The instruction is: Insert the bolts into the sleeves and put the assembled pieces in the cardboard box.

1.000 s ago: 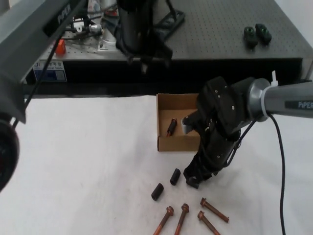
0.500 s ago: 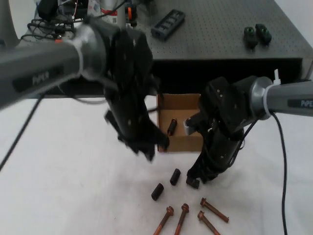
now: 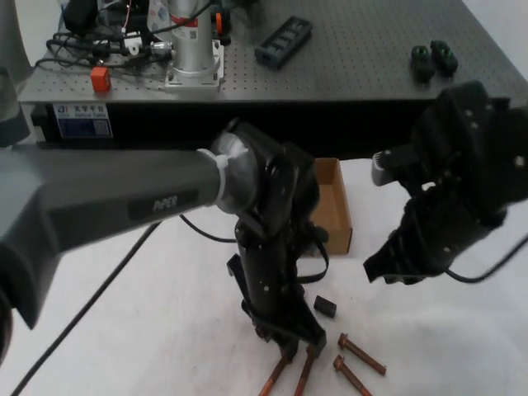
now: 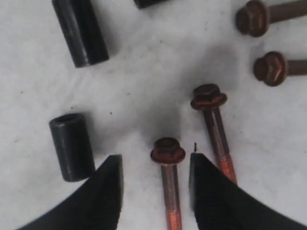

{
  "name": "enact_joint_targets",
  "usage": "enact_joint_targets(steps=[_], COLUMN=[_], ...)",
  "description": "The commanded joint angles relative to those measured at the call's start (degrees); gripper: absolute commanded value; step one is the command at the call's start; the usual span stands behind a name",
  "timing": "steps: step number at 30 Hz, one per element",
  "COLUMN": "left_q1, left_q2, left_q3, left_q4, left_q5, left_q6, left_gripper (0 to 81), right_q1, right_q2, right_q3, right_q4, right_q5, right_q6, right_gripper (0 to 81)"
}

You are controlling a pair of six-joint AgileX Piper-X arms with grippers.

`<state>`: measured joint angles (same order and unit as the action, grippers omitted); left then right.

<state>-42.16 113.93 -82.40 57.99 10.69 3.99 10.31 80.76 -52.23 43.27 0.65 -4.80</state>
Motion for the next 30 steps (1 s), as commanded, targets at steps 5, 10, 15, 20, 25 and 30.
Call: enact_joint_targets(steps=[5, 10, 15, 20, 25, 30], left_q1=[-0.54, -0.52, -0.52, -0.52, -0.52, -0.52], left_q2=[0.76, 1.0, 2.05, 2.02, 2.02, 2.02], left_q3=[-0.1, -0.1, 0.11, 2.67, 3.78, 3.78], left_q4=[1.55, 1.7, 3.55, 1.82, -1.28, -5.11], left_q5=[-1.04, -1.04, 1.53, 1.52, 1.52, 1.52], left_q6=[0.81, 0.68, 0.35, -0.26, -0.84, -1.92], left_gripper=[33.0, 33.0, 33.0, 33.0, 28.6, 10.8], right_q1=[-0.29, -0.29, -0.29, -0.29, -0.29, -0.29], right_q2=[-3.23, -4.15, -4.25, -4.25, -4.25, -4.25], right_q3=[0.25, 0.25, 0.25, 0.25, 0.25, 0.25], right_q4=[-0.23, -0.23, -0.24, -0.24, -0.24, -0.24], right_q5=[-0.65, -0.65, -0.65, -0.65, -0.65, -0.65], right_q6=[1.34, 1.34, 1.59, 1.6, 1.6, 1.6], right_gripper=[2.6, 2.6, 2.6, 2.6, 2.6, 2.6])
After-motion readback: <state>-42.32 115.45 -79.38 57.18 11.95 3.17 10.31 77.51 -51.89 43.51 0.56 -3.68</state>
